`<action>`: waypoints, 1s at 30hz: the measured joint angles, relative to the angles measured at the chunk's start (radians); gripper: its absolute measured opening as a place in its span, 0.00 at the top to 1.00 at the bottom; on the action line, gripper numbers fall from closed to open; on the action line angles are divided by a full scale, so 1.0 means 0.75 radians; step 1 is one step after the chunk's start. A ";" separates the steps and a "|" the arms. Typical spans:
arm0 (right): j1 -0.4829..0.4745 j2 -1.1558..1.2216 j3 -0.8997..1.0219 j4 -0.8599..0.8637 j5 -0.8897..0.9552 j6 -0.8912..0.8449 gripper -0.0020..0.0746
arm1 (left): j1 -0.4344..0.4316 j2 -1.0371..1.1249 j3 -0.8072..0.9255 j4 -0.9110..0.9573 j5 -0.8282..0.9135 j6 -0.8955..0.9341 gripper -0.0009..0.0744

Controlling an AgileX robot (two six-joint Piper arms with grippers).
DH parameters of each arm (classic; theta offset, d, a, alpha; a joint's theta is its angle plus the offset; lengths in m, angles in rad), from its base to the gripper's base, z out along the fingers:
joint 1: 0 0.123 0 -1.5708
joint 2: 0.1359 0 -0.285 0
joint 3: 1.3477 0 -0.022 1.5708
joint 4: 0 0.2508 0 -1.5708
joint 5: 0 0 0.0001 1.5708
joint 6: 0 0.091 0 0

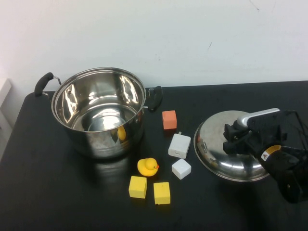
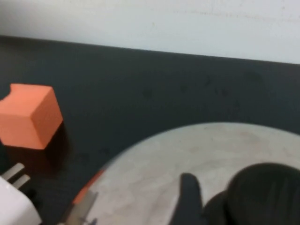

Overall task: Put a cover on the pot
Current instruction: Pick up the pot lid, then place the pot lid on the pot

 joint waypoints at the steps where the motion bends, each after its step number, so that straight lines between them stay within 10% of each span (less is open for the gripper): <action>1: 0.000 0.006 0.000 0.000 -0.005 0.000 0.34 | 0.000 0.000 0.000 0.000 0.000 0.000 0.99; 4: 0.000 0.006 -0.009 0.003 -0.021 0.000 0.53 | 0.000 0.000 0.000 0.000 0.000 0.000 0.99; 20: 0.012 -0.831 0.045 0.050 0.599 -0.127 0.53 | 0.000 0.000 0.000 0.000 0.000 0.000 0.99; 30: 0.255 -0.989 -0.307 -0.003 1.076 -0.127 0.53 | 0.000 0.000 0.000 0.000 0.000 0.000 0.99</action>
